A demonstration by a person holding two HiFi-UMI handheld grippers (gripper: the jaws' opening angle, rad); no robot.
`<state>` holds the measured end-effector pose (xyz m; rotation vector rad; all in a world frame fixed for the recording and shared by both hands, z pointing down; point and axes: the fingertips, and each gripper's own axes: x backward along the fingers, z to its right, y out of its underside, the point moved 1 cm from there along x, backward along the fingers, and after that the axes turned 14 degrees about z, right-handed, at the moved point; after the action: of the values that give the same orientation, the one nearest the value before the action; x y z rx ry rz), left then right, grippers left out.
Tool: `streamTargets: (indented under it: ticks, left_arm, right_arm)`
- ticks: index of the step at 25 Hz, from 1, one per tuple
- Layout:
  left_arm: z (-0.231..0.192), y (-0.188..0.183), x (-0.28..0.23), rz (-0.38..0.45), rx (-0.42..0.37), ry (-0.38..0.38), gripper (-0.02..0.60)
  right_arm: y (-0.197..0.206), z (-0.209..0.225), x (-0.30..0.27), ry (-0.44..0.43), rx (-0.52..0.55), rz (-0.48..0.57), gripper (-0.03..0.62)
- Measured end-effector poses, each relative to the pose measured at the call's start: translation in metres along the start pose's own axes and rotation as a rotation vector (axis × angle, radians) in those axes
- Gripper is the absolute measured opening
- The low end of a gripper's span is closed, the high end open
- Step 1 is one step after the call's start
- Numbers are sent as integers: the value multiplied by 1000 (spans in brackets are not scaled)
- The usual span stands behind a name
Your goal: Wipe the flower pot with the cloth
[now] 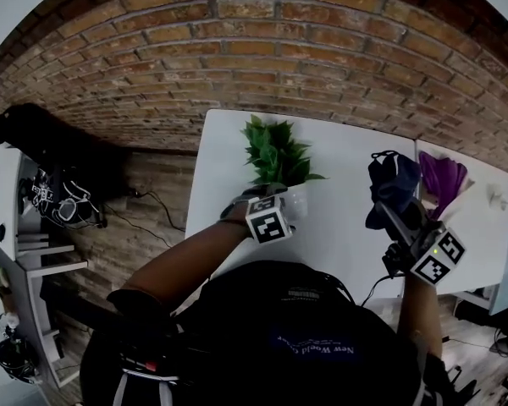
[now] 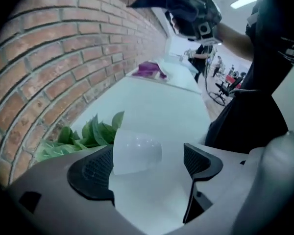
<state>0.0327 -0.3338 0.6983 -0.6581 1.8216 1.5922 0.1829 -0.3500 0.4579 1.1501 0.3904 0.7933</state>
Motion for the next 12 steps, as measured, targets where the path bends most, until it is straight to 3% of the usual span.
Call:
streamTargets:
  ticks: [5,12]
  left_arm:
    - [-8,2,-27,-200,22,12,476]
    - [-18,15,-54,-307,-20,1,479]
  right_arm:
    - [1,16,18,12,-37,20,114]
    - [7,31,35,45,-65,29,114]
